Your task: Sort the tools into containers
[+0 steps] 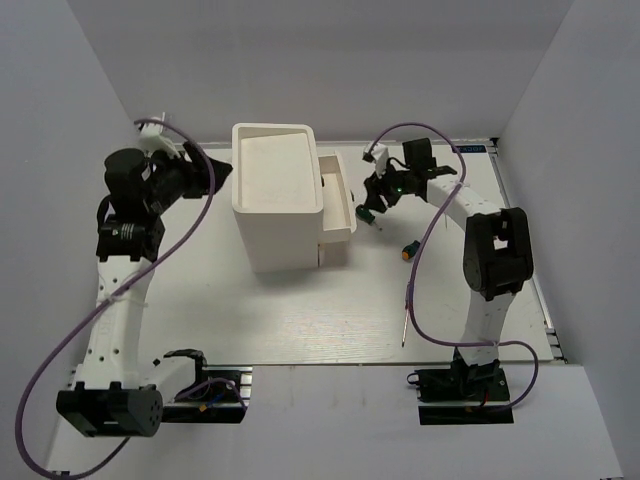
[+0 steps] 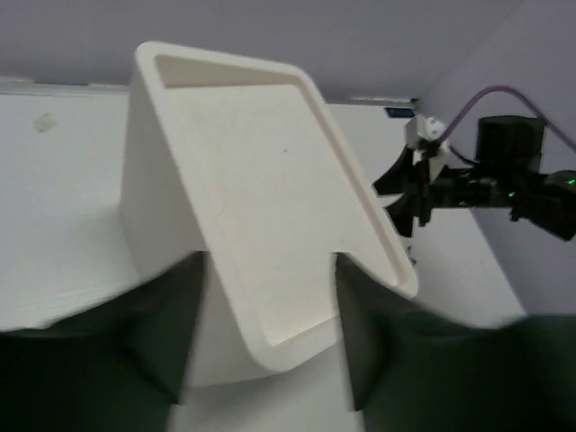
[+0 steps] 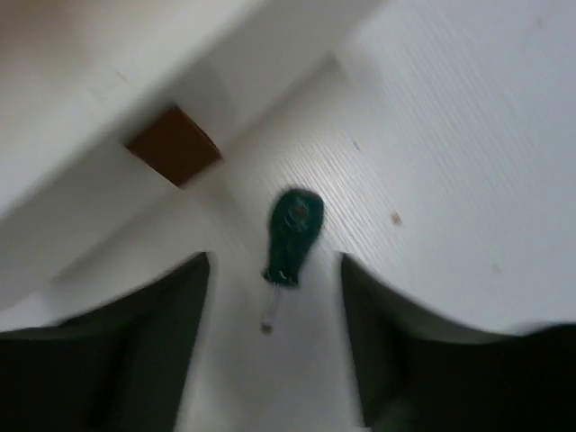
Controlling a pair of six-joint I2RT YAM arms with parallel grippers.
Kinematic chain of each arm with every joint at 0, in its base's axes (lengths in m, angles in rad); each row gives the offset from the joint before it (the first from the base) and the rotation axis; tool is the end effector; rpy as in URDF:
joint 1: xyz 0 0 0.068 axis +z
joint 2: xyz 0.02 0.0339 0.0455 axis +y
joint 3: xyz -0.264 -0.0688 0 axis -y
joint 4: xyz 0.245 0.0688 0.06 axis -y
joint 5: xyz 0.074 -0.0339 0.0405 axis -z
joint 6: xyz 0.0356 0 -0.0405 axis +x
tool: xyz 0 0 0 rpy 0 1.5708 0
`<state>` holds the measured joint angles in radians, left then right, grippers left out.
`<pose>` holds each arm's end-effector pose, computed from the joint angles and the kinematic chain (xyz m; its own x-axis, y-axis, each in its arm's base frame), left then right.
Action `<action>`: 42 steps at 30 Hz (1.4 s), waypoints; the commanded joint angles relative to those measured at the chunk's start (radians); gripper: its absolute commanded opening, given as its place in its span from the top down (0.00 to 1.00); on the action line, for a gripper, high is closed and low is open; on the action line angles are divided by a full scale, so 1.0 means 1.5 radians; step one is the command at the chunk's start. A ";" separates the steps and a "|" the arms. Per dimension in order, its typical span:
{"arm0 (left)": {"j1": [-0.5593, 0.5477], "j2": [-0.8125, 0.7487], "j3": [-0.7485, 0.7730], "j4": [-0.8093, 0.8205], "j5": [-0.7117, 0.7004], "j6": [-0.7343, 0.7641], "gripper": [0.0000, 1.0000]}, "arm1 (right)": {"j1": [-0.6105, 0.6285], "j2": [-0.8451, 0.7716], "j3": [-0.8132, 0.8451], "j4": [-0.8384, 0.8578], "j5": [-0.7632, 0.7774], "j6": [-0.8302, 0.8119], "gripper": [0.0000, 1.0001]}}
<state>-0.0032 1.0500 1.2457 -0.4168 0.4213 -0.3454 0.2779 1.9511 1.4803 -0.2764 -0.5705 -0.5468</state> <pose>0.2211 -0.0153 0.4256 -0.3424 -0.3079 -0.8877 0.3039 0.8577 -0.4147 0.4177 0.1391 0.2303 -0.2401 -0.5236 -0.8175 -0.8625 0.5016 -0.0679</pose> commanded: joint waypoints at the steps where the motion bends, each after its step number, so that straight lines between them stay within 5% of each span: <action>1: -0.015 0.019 0.071 0.009 0.097 0.075 0.46 | -0.033 -0.038 0.054 -0.111 0.175 0.068 0.53; 2: -0.028 0.030 0.086 0.009 0.089 0.082 0.63 | -0.038 -0.028 0.068 -0.134 0.247 0.104 0.98; 3: -0.035 0.036 0.092 0.009 0.089 0.089 0.87 | -0.049 -0.012 0.105 -0.229 0.299 0.131 1.00; 5: -0.052 0.054 0.113 -0.007 0.095 0.095 0.96 | -0.068 0.000 0.152 -0.289 0.341 0.185 1.00; 8: -0.076 0.085 0.134 -0.015 0.089 0.101 0.85 | -0.098 -0.019 0.114 -0.277 0.482 0.208 0.94; 9: -0.083 0.092 0.140 -0.015 0.089 0.111 0.71 | -0.112 -0.019 0.096 -0.258 0.510 0.201 0.68; 10: -0.089 0.109 0.153 -0.015 0.083 0.111 0.44 | -0.121 -0.005 0.103 -0.261 0.518 0.201 0.60; 12: -0.112 0.127 0.173 -0.031 0.077 0.126 0.28 | -0.135 0.030 0.136 -0.291 0.521 0.203 0.46; 14: -0.130 0.154 0.204 -0.045 0.070 0.134 0.18 | -0.150 0.076 0.166 -0.300 0.529 0.198 0.44; 25: -0.233 0.200 0.298 -0.162 0.012 0.163 0.16 | -0.178 0.241 0.315 -0.279 0.496 0.166 0.39; 29: -0.277 0.217 0.322 -0.190 -0.002 0.163 0.21 | -0.178 0.294 0.347 -0.271 0.496 0.169 0.54; 35: -0.385 0.315 0.393 -0.221 -0.020 0.170 0.58 | -0.207 0.294 0.322 -0.301 0.394 0.197 0.96; 37: -0.421 0.348 0.433 -0.237 -0.052 0.180 0.68 | -0.224 0.275 0.309 -0.325 0.341 0.208 1.00; 40: -0.470 0.388 0.464 -0.252 -0.093 0.189 0.68 | -0.239 0.213 0.278 -0.332 0.220 0.214 1.00; 42: -0.476 0.378 0.431 -0.209 -0.108 0.169 0.48 | -0.254 0.142 0.247 -0.295 0.059 0.221 1.00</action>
<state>-0.6987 1.6623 1.8961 -0.7387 0.3313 -0.0784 -0.0807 2.3093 1.9076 -0.6880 -0.1570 -0.2481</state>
